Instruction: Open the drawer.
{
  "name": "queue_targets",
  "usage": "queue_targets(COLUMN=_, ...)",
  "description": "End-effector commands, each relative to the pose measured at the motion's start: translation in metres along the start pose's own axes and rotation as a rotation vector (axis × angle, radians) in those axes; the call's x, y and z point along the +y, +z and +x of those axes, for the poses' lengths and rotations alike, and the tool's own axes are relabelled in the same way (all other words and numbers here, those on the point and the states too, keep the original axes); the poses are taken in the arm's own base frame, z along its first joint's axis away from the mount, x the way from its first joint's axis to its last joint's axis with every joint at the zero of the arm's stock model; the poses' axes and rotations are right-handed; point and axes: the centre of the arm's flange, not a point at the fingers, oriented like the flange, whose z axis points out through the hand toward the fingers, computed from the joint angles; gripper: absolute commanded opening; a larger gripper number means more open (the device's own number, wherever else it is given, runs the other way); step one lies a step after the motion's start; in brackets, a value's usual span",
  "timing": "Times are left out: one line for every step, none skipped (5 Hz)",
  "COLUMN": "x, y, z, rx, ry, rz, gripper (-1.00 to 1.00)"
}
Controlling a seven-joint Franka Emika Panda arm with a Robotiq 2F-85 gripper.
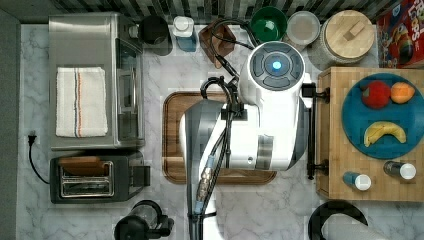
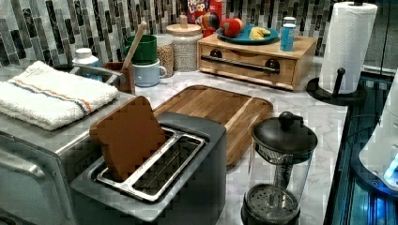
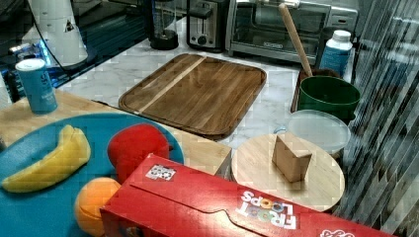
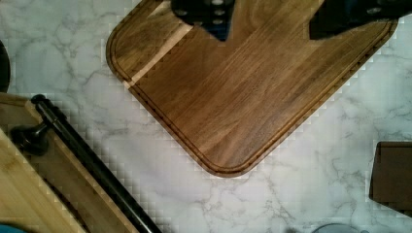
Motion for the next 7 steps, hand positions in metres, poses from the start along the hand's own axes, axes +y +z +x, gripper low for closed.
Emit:
queue_targets(x=0.000, y=0.001, z=0.001, rx=0.000, ry=-0.008, rz=-0.001, gripper=1.00)
queue_targets(x=0.013, y=0.002, z=0.008, rx=0.004, ry=-0.070, rz=0.007, gripper=1.00)
queue_targets(x=0.044, y=0.017, z=0.021, rx=0.014, ry=-0.219, rz=0.034, gripper=1.00)
queue_targets(x=0.072, y=0.032, z=0.035, rx=0.035, ry=-0.355, rz=0.029, gripper=1.00)
queue_targets(x=0.098, y=0.050, z=0.054, rx=0.045, ry=-0.467, rz=0.025, gripper=1.00)
queue_targets(x=0.114, y=0.061, z=0.072, rx=0.058, ry=-0.568, rz=0.008, gripper=1.00)
queue_targets(x=0.122, y=0.067, z=0.085, rx=0.061, ry=-0.637, rz=-0.044, gripper=1.00)
